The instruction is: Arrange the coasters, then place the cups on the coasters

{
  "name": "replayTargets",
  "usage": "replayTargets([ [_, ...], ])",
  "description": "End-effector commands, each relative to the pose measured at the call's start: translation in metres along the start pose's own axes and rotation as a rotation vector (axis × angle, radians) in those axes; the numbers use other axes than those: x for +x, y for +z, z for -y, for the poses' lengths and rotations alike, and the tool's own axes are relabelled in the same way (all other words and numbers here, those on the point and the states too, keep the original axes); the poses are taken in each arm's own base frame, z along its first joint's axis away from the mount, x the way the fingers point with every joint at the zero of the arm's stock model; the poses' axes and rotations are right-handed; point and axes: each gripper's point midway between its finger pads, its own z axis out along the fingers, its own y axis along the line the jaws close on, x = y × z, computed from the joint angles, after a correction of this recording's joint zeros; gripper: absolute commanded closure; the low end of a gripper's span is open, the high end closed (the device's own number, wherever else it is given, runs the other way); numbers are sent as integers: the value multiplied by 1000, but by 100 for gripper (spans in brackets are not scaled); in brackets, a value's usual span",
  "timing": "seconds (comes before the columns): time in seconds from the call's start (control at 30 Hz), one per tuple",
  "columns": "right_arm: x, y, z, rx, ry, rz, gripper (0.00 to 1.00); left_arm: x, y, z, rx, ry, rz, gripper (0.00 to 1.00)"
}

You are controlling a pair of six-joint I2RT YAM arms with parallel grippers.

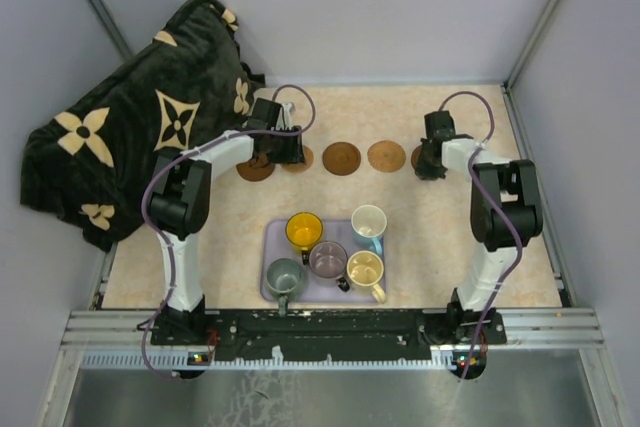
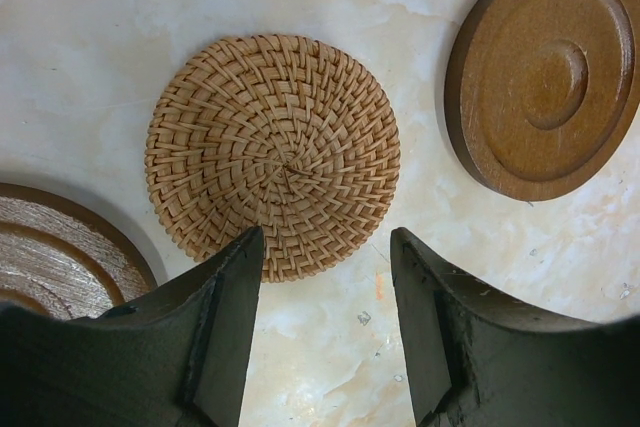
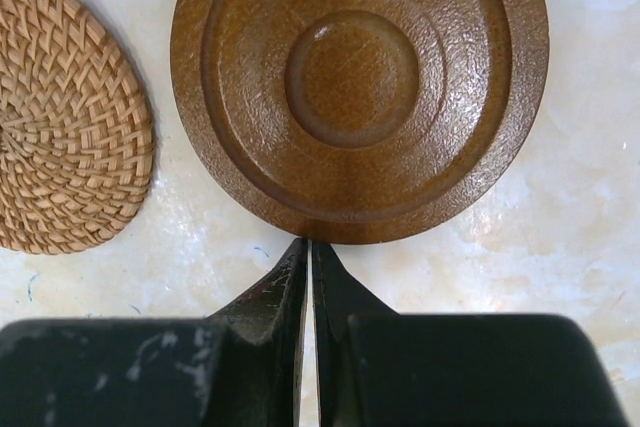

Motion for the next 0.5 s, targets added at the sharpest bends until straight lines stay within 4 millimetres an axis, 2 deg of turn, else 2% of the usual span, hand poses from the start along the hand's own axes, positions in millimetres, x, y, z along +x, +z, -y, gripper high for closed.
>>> replayTargets([
  [0.0, -24, 5, -1, -4, 17, 37, 94, 8, 7, 3, 13, 3, -31, 40],
  [0.27, -22, 5, -2, -18, 20, 31, 94, 9, 7, -1, -7, 3, -28, 40],
  [0.47, -4, -6, -9, -93, 24, 15, 94, -1, 5, -3, -28, 11, 6, 40],
])
